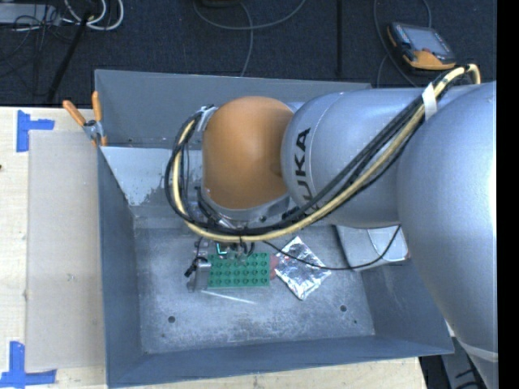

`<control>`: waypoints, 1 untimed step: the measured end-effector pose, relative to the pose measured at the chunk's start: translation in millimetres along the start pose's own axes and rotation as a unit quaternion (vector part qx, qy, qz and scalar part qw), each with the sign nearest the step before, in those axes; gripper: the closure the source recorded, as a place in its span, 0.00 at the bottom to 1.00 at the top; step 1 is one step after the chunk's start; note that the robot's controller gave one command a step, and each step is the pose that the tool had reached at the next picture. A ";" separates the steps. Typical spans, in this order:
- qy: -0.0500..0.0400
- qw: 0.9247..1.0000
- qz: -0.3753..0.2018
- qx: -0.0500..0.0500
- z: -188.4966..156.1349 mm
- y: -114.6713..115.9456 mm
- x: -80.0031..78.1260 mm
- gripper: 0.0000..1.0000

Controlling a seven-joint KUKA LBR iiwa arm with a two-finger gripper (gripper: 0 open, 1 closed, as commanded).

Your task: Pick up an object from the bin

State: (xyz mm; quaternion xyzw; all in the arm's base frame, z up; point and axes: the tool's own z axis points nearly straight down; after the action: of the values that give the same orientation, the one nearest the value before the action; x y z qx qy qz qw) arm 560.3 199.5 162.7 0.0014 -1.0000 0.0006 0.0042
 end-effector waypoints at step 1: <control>0.000 0.999 -0.050 0.002 97.4 -96.3 -28.5 0.00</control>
Offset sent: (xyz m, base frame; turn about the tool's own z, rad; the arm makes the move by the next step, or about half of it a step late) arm 0.0288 -0.0913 -0.0927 -0.1044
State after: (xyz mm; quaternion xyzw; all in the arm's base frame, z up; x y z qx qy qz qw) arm 588.3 103.1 65.2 0.0510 -0.9987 0.0020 0.0037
